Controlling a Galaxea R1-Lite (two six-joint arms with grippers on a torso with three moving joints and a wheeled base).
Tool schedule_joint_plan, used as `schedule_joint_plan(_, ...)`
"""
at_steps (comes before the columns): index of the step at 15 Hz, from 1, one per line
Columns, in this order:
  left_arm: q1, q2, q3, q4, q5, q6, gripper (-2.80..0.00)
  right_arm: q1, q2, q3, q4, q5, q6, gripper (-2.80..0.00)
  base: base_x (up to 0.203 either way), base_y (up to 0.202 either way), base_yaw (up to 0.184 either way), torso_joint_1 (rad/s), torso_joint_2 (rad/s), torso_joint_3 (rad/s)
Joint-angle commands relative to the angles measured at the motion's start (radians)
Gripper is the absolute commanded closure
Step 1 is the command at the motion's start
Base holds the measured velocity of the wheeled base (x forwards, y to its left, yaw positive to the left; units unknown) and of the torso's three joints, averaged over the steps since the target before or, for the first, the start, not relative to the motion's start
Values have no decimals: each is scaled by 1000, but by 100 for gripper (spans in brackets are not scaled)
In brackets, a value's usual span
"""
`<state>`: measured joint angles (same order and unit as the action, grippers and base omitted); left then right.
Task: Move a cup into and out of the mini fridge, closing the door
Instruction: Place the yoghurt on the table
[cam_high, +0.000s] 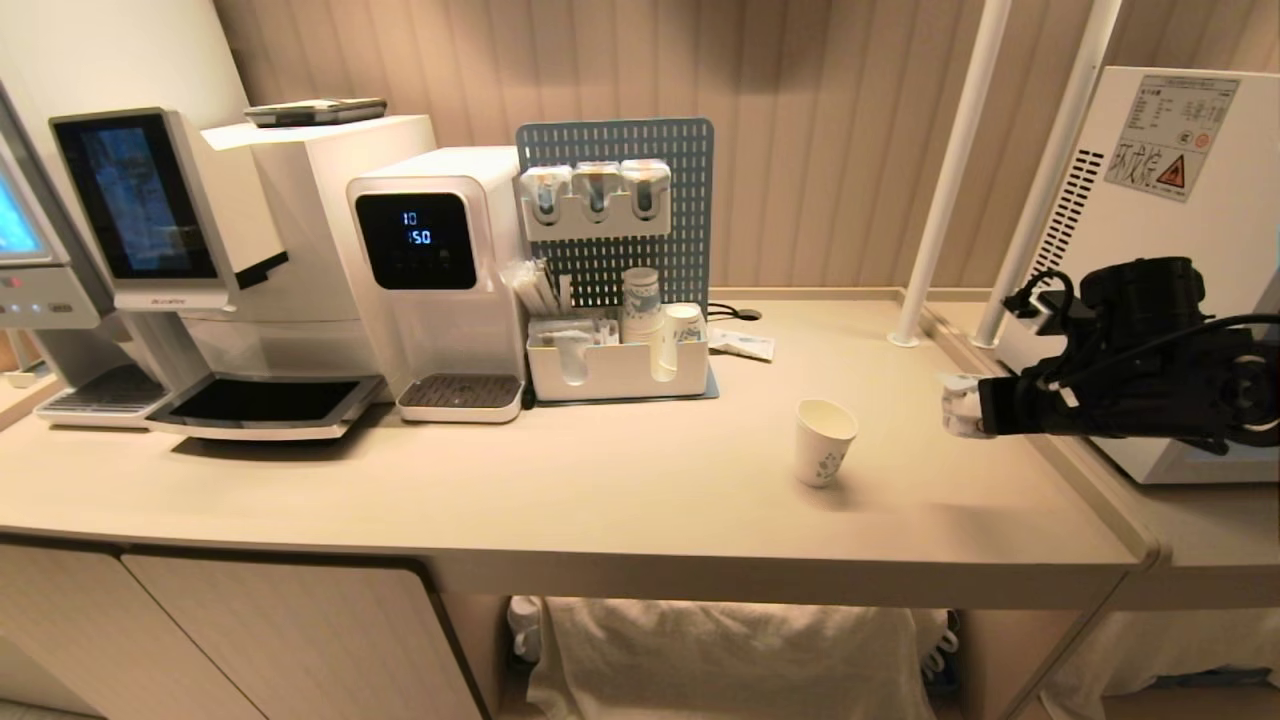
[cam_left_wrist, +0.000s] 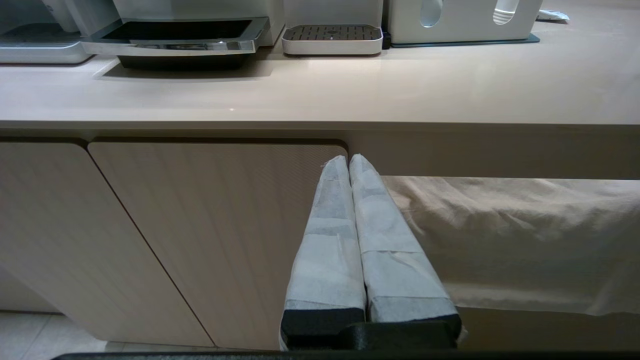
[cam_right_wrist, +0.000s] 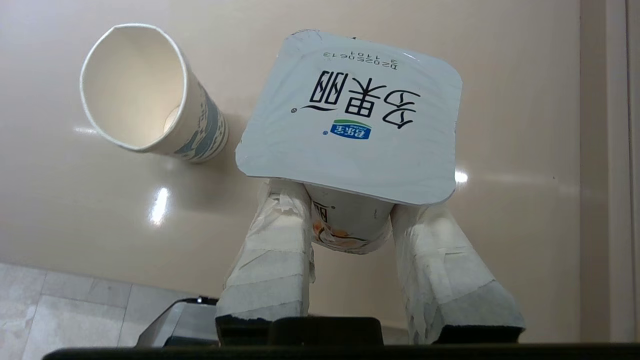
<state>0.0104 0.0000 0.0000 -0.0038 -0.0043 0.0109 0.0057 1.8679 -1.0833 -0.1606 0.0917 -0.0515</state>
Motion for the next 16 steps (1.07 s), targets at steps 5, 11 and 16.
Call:
schedule_joint_plan(5,0,0,0,-1,0,0,0,20,143,24,-199,6,6,0,0,0,0,0,0,0)
schedule_joint_plan(11,0,0,0,-1,0,0,0,74,251,42,-395,10,-3,0,0,0,0,0,0,0)
schedule_joint_plan(16,0,0,0,0,0,0,0,113,328,41,-434,4,-2,0,0,0,0,0,0,0)
